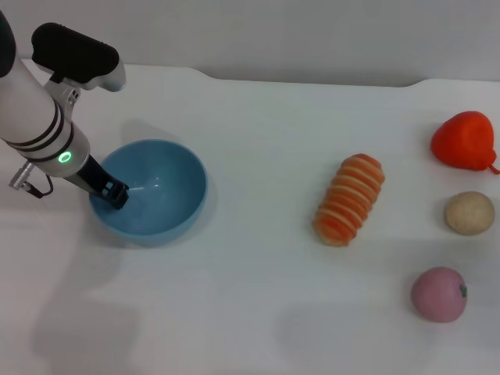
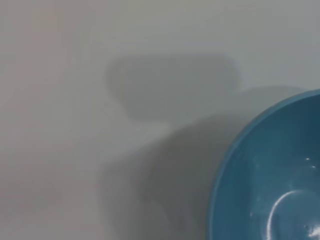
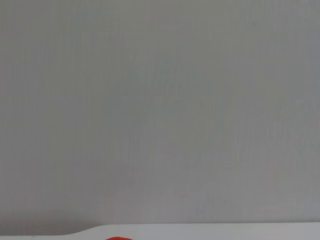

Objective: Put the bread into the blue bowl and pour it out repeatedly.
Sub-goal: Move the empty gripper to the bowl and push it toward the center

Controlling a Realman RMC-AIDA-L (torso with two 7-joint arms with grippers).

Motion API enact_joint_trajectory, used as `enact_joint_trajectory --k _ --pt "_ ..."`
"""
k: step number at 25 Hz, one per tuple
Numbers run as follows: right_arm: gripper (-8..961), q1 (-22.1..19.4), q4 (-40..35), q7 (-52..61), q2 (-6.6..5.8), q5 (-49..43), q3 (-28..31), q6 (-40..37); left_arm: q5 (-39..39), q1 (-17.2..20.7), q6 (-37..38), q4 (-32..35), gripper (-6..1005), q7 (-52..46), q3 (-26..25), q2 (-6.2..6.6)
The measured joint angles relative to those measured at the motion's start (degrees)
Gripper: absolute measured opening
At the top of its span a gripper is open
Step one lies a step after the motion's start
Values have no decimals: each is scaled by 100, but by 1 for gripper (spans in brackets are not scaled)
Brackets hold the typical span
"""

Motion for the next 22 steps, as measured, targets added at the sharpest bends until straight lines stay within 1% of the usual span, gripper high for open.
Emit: enact_joint_trajectory --k 5,11,16,22 --pt "684 0 0 0 0 0 0 0 -1 -15 5 -52 390 -34 56 -9" --pt "685 -11 1 0 0 0 0 -42 -24 -31 47 -105 166 -221 24 -25" --pt "685 -17 8 7 0 0 0 -62 -23 -30 52 -279 62 -465 8 -25" --pt "685 -12 9 9 0 4 0 -66 -24 -75 8 -280 11 -495 -4 -13"
